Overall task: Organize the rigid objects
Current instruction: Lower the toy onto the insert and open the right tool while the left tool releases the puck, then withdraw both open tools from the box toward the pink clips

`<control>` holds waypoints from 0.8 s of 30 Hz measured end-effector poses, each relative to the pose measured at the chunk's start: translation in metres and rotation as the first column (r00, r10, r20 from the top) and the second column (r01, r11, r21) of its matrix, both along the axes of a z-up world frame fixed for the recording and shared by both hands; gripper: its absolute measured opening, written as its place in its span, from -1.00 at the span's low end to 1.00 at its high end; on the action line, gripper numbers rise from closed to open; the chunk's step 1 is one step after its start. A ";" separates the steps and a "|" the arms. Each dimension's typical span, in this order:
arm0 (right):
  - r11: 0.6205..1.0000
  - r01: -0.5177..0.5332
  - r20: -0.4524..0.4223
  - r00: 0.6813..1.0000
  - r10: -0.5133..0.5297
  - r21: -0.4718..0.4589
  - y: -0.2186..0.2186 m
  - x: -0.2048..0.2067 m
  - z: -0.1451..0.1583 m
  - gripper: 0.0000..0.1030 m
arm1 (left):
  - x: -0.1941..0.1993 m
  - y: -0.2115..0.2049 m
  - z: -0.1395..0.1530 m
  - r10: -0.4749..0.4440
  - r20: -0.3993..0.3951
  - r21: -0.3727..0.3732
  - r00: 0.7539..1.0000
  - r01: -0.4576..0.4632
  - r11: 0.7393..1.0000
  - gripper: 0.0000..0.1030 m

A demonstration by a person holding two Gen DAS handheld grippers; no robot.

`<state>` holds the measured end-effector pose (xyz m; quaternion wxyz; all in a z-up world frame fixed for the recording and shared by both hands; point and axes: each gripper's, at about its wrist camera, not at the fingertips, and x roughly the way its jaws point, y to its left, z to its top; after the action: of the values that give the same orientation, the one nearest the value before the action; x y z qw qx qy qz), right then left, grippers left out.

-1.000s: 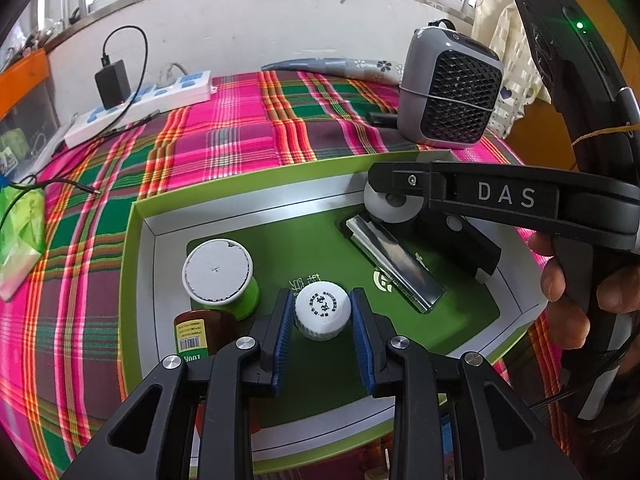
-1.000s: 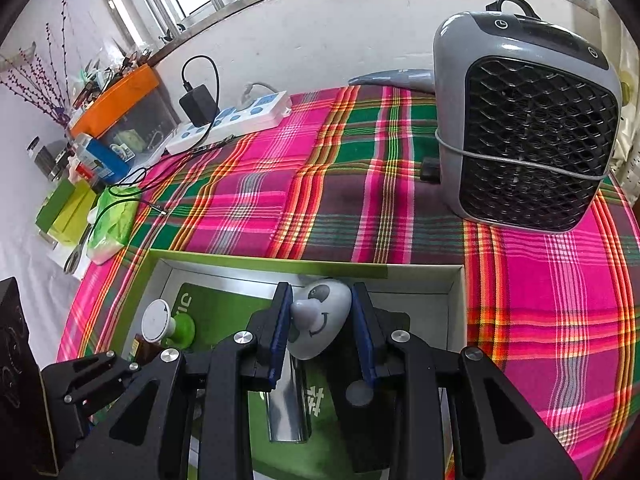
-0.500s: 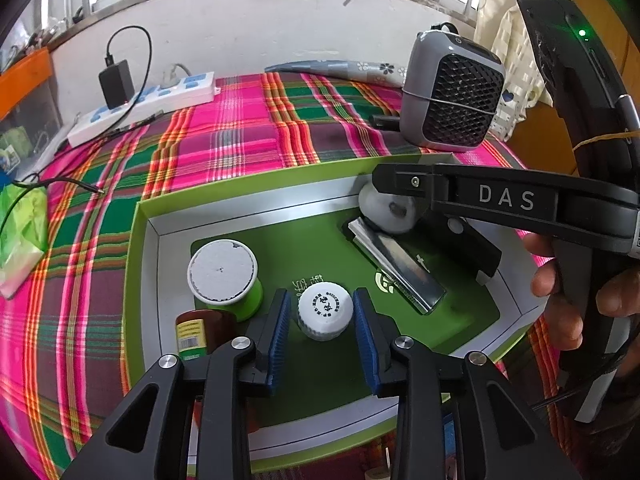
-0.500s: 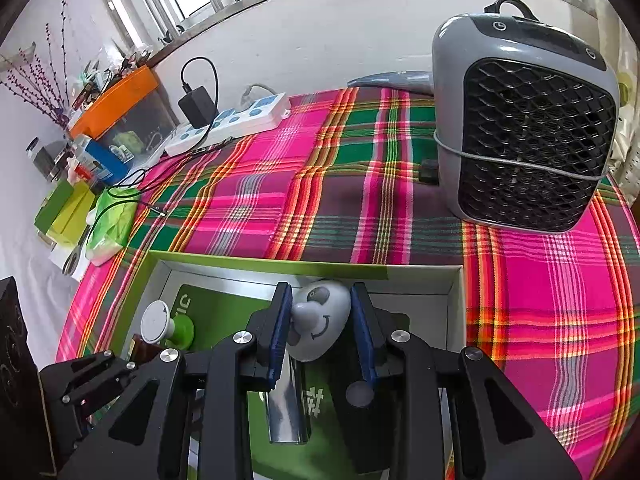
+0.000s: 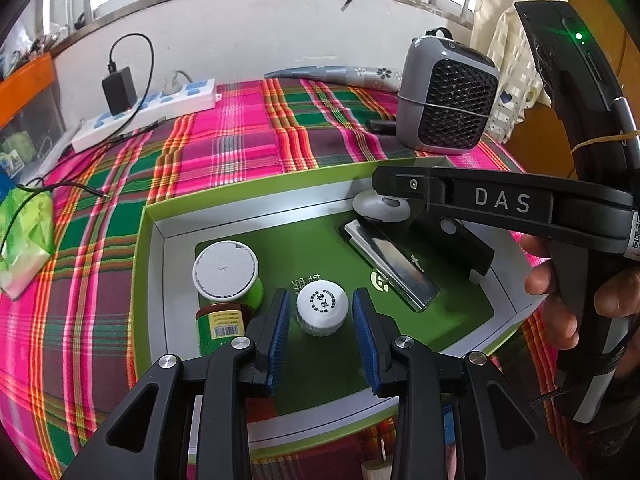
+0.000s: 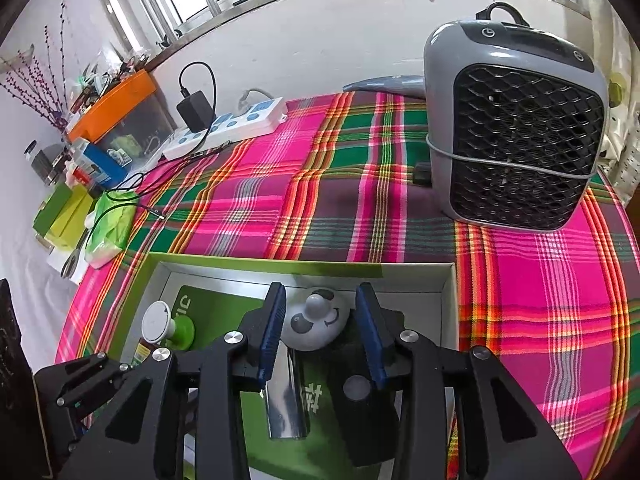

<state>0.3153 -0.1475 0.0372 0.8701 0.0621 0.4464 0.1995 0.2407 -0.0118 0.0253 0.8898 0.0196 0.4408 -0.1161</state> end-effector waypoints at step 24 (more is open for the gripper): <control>1.000 0.006 0.072 0.997 -0.006 -0.008 -0.007 -0.056 0.025 -0.26 | -0.047 0.021 0.026 0.026 0.071 -0.010 0.997 -0.026 1.000 -0.39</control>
<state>0.2597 -0.1544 0.0621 0.8865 0.0526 0.4154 0.1970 0.1933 0.0089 0.0515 0.9066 0.0141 0.4084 -0.1057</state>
